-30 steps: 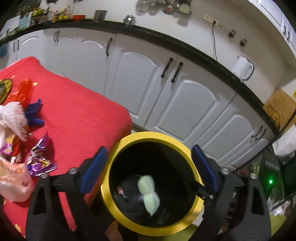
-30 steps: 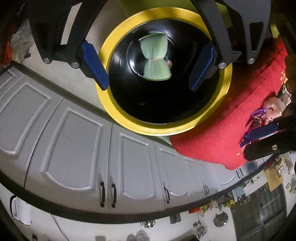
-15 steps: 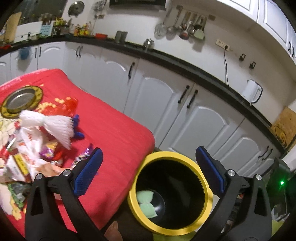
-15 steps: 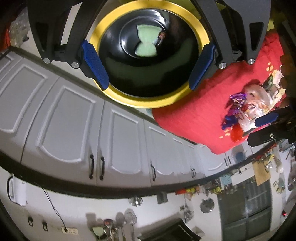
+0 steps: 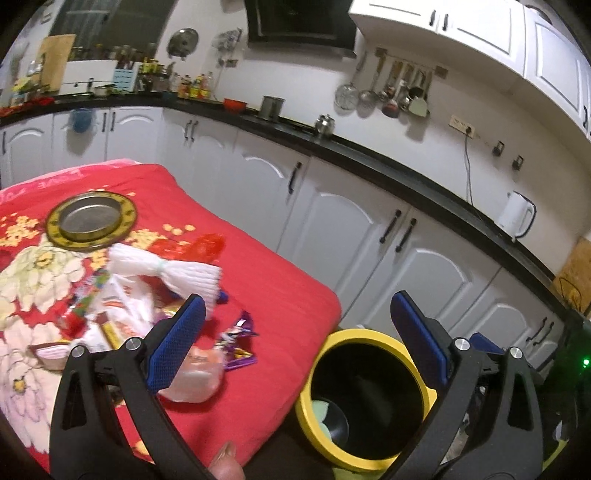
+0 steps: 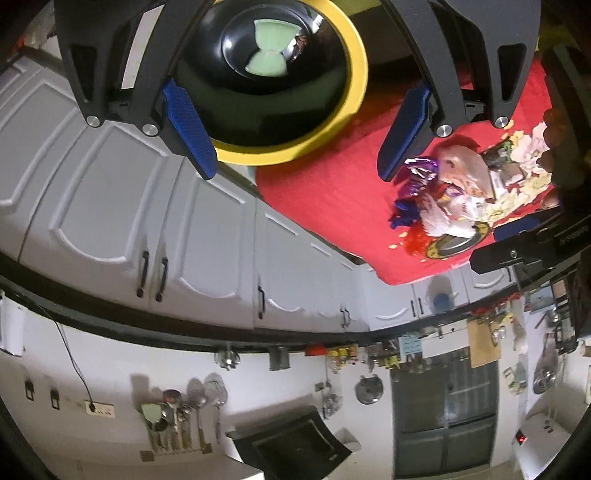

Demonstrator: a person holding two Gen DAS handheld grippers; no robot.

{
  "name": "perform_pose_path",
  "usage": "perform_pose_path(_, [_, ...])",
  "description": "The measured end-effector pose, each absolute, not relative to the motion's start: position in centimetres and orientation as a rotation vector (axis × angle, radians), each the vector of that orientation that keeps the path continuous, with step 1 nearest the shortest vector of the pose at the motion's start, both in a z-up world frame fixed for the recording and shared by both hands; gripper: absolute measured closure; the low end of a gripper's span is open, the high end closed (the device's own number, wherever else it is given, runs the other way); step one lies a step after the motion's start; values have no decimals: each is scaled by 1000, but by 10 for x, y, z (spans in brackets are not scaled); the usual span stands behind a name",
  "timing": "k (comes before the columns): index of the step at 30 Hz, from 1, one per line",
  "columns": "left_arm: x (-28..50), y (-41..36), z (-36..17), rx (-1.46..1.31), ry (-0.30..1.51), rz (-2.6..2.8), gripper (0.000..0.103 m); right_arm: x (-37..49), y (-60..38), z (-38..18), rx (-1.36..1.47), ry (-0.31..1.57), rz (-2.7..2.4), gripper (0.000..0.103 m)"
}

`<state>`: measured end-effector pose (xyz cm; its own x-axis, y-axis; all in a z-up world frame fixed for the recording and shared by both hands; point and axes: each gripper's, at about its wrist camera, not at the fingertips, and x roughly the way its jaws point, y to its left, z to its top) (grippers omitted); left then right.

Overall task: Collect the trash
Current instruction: 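Move both tools back over the trash on the table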

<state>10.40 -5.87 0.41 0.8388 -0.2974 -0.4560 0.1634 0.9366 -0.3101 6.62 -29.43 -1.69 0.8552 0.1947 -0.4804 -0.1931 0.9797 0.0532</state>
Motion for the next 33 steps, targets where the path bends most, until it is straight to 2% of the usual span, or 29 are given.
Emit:
perform_pose_path(18, [81,18,8,-318,477,-87,11,72,-221,11,-46,448,373,17])
perform_pose_path(33, [68,79,-8,-394,526,38,11,99,-171,29,-59,435,483,18])
